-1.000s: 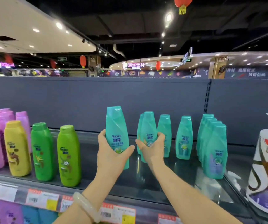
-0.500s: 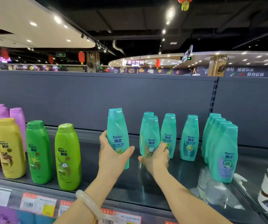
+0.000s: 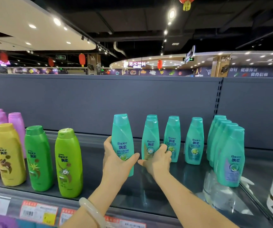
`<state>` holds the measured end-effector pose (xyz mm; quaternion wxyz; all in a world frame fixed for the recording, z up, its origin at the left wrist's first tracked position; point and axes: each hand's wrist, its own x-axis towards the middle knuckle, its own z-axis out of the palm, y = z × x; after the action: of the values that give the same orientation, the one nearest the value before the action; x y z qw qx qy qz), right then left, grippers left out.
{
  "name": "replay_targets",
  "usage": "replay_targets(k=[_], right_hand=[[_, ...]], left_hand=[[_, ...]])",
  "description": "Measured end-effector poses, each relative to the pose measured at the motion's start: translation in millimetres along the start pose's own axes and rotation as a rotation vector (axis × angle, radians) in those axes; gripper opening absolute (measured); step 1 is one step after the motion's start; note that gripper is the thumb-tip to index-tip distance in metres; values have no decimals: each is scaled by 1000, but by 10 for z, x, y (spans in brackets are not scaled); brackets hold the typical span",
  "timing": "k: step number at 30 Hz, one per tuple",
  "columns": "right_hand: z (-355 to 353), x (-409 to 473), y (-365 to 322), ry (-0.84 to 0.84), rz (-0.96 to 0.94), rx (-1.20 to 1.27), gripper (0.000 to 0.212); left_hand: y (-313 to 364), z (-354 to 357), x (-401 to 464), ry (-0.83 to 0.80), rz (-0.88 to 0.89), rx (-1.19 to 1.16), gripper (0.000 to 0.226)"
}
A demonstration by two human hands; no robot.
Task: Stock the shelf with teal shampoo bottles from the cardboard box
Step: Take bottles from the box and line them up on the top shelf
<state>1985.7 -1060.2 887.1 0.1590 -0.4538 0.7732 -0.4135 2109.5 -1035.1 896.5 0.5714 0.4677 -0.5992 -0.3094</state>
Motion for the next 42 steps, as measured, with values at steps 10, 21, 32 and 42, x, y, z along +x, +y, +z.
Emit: replay_targets(k=[10,21,32,42], right_hand=[[-802,-277,572,-280,-185,-219,48],[-1450,-379,997,41,-259,-3,33],[-1659,-426,1148,403,-161,249,54],[-1552,-312,1160,301,-54,172,98]], left_hand=[[133,316,-139,-90,39,-105,72],[372,1365,-209,-307,25,-189,73],[213,1887,-119,-363,-107,-83,77],[205,1957,-47,-421,-172,121,77]])
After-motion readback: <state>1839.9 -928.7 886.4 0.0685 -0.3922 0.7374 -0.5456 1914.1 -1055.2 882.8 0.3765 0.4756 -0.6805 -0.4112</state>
